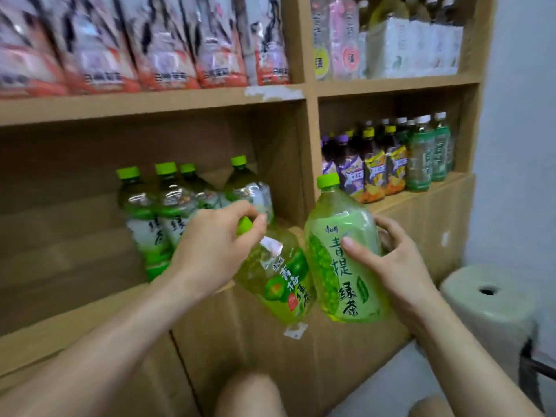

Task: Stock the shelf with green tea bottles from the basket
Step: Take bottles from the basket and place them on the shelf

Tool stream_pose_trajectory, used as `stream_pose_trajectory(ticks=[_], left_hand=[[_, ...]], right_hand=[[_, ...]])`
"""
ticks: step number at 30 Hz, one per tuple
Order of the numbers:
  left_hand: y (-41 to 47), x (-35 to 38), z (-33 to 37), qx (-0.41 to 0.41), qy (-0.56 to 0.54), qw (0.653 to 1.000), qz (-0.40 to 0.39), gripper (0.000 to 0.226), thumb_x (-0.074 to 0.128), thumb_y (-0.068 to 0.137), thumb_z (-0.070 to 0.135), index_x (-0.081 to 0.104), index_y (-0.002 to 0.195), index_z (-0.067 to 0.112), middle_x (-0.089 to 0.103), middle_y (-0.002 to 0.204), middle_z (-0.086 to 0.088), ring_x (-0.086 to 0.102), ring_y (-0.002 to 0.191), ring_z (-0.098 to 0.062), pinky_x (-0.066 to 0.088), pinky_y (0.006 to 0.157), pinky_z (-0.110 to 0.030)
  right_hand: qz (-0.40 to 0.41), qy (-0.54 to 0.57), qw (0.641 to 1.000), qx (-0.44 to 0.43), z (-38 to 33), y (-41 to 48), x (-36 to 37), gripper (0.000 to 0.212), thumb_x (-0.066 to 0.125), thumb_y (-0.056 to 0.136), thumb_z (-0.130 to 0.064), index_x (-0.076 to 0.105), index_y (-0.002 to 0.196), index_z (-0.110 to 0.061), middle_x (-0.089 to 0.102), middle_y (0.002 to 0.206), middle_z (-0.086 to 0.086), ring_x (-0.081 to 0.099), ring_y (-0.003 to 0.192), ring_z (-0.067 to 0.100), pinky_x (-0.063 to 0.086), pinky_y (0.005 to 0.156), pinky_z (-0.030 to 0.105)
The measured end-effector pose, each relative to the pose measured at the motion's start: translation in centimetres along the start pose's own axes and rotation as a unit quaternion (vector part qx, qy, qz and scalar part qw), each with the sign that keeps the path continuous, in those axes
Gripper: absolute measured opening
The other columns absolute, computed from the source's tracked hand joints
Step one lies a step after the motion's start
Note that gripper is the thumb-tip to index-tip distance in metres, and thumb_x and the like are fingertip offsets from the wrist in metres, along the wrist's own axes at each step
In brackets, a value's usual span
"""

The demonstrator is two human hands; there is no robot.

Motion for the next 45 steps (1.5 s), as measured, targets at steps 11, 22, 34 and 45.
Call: stream_pose_trajectory(ticks=[11, 22, 34, 45], left_hand=[[-2.9, -16.6, -11.7, -0.136, 0.196, 0.961, 0.14, 0.019, 0.06, 0.088, 0.037, 0.064, 0.078, 0.022, 0.059, 0.054, 0.0, 0.056, 0.052, -0.022, 0.038, 0.052, -0.029], [-5.0, -16.2, -21.6, -0.268, 0.255, 0.924, 0.103, 0.051, 0.052, 0.083, 0.063, 0.047, 0.115, 0.024, 0.064, 0.09, 0.0, 0.062, 0.087, -0.029, 0.051, 0.072, -0.041], [-10.8, -9.1, -26.2, -0.329, -0.019, 0.939, 0.102, 0.087, 0.066, 0.083, 0.038, 0.006, 0.146, 0.04, 0.033, 0.149, -0.004, 0.035, 0.135, -0.021, 0.027, 0.101, -0.027], [-11.3, -10.3, -30.3, -0.39, -0.014, 0.915, 0.1, 0.086, 0.061, 0.089, 0.033, -0.002, 0.146, 0.044, 0.042, 0.145, -0.011, 0.041, 0.131, -0.03, 0.035, 0.105, -0.041]], right_hand=[[-0.164, 0.059, 0.982, -0.073, -3.7, -1.4, 23.5, 0.095, 0.077, 0.053, -0.068, 0.039, 0.132, -0.029, 0.051, 0.135, -0.004, 0.05, 0.123, 0.013, 0.043, 0.106, 0.042], [-0.12, -0.072, 0.984, -0.108, 0.3, -3.5, 32.2, 0.099, 0.057, 0.069, -0.065, 0.021, 0.147, -0.015, 0.038, 0.145, 0.007, 0.035, 0.133, 0.021, 0.031, 0.11, 0.036], [-0.161, -0.343, 0.905, -0.192, -0.9, -4.0, 34.2, 0.099, 0.023, 0.081, -0.073, -0.006, 0.15, -0.009, 0.022, 0.156, 0.01, 0.03, 0.139, 0.024, 0.036, 0.105, 0.036], [-0.234, -0.365, 0.889, -0.146, -0.4, -3.9, 39.1, 0.093, 0.032, 0.087, -0.066, -0.009, 0.15, -0.01, 0.021, 0.154, 0.01, 0.044, 0.128, 0.028, 0.048, 0.092, 0.04]])
Point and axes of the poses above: each hand's wrist, its own y-axis towards the middle knuckle, its own x-axis out of the palm, z = x × y, the point moved 10 cm from there along y, towards the middle knuckle
